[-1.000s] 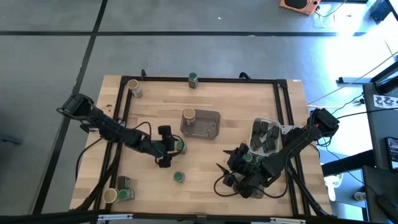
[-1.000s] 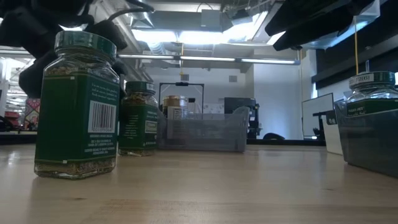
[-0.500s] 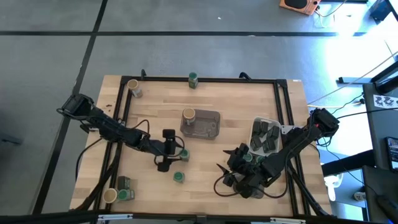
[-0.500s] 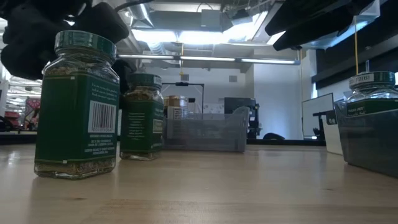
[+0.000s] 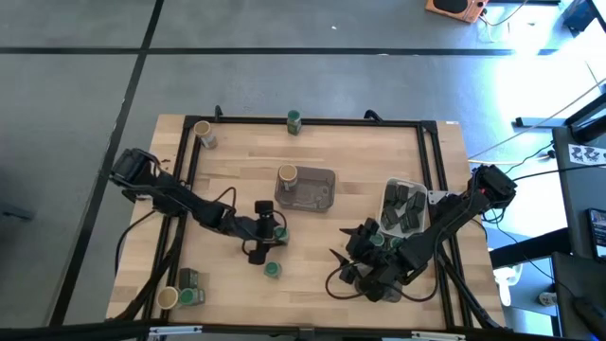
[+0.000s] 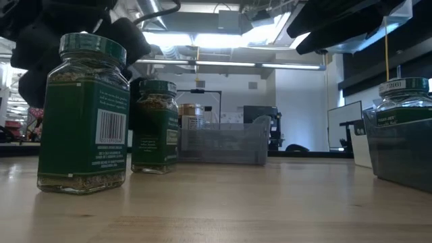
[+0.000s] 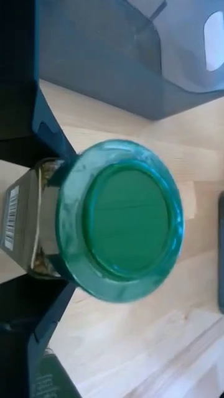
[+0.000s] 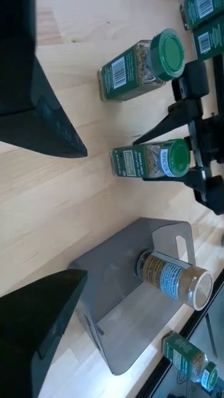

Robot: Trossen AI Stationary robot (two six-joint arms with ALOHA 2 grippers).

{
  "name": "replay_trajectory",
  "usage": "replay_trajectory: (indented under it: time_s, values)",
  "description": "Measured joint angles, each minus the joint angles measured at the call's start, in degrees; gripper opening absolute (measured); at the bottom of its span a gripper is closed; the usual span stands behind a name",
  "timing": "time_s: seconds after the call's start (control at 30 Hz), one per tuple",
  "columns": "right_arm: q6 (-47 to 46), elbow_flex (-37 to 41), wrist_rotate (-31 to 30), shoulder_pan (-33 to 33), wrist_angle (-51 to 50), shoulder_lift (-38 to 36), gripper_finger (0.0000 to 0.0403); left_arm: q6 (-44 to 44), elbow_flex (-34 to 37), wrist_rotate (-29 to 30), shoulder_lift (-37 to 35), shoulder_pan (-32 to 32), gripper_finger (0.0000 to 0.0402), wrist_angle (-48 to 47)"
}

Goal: Sort spices by type
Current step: Put back all the green seasoning bottles into the bottom black bin

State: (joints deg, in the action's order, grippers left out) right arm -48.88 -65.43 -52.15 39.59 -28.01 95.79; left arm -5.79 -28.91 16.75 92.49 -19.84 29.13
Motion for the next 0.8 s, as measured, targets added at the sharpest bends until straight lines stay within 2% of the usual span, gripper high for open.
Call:
replay_trajectory:
  time_s: [0.13,0.2,0.33,0.43,0.53,0.7,0.8]
  values:
    - [0.07,0.00,-0.78,0.00,0.34,0.00,0.0305,-0.50,-0.02,0.22,0.70,0.00,0.0194,0.72]
    - [1.25,0.00,-0.07,0.00,1.30,0.00,0.0305,-0.76,-0.02,0.24,0.70,0.00,0.0193,0.69]
    - [3.33,0.00,5.49,-1.30,3.79,0.00,0.0305,-0.88,-0.02,0.27,0.81,0.00,0.0193,1.40]
    - [4.80,0.00,6.51,-3.65,7.45,0.02,0.0305,-1.16,0.00,0.26,0.87,0.00,0.0193,3.19]
    - [12.50,-0.02,7.09,-6.08,14.27,1.71,0.0305,-1.69,0.00,0.29,0.87,-0.24,0.0193,5.08]
    - [28.34,-0.02,14.54,-9.66,30.34,6.67,0.0305,-1.67,0.00,0.30,0.87,-0.87,0.0197,7.18]
    - [33.63,0.02,15.31,-11.76,36.96,9.42,0.0305,-1.41,-0.04,0.30,0.83,-0.86,0.0196,7.34]
